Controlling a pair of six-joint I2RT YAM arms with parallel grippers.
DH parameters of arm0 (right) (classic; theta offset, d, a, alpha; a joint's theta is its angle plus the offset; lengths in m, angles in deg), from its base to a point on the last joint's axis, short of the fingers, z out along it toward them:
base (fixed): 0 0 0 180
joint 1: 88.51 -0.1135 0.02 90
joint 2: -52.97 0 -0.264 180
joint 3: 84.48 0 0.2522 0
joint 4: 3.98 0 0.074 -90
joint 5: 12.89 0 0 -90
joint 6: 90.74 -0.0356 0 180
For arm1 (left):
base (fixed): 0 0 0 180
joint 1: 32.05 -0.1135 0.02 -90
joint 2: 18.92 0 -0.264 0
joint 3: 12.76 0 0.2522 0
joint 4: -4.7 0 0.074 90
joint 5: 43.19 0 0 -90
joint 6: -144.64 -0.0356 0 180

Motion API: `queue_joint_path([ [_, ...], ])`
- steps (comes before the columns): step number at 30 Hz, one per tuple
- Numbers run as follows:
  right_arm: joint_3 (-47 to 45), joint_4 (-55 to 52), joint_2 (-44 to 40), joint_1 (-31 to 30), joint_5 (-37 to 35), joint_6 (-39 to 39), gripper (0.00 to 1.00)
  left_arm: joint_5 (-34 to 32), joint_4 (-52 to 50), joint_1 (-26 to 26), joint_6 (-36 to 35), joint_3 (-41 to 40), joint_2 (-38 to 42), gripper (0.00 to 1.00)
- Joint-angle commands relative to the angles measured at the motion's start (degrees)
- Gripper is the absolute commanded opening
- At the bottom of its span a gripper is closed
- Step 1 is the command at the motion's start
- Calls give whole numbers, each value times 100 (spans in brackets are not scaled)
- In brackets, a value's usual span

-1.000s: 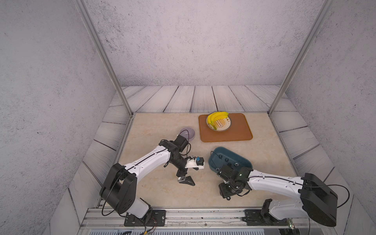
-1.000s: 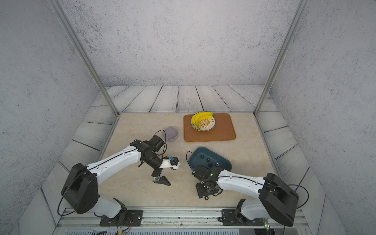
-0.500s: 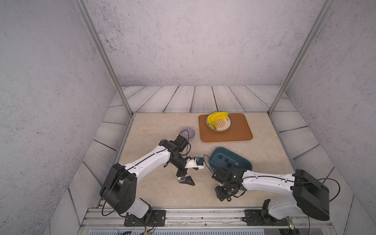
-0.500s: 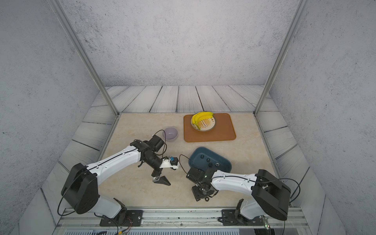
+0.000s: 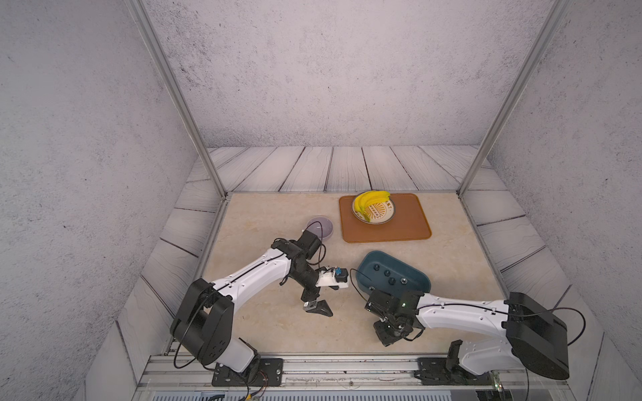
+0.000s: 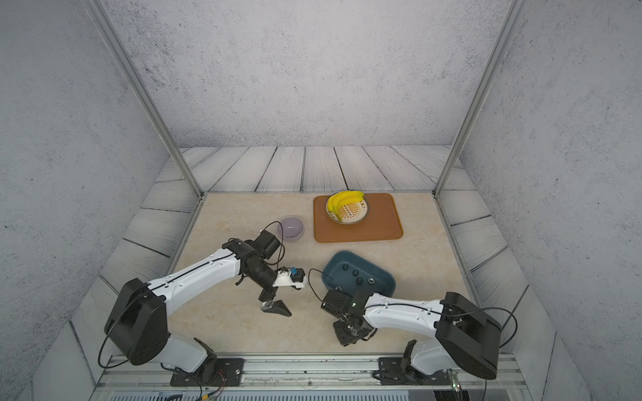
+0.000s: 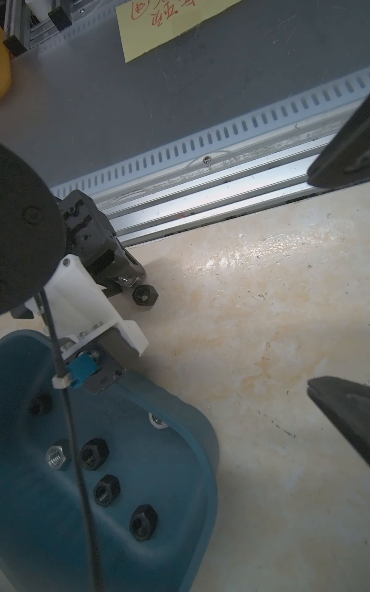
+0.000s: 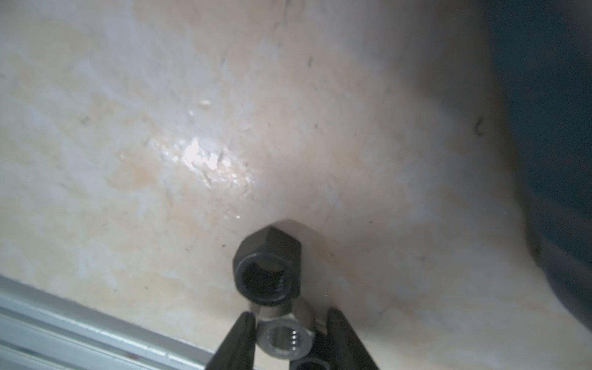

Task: Put the nuts on the desktop into the storage box
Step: Pick up the nut from the center of the board.

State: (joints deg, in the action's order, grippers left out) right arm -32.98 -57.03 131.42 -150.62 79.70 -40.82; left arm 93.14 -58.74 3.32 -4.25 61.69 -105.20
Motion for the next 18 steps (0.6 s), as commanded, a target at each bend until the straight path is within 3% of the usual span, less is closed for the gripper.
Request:
queue_joint_path([
  [1,62,-36,133,-51,-199,-1,37,53,-60,-31,-15,-39,15,98],
  [6,191,-180,88,-110,-315,-3,28,55,-36,-39,-34,-83,15,98],
  [18,1208,-1102,-664,-117,-384,-36,25,245,-530,-96,-221,438,119,98],
])
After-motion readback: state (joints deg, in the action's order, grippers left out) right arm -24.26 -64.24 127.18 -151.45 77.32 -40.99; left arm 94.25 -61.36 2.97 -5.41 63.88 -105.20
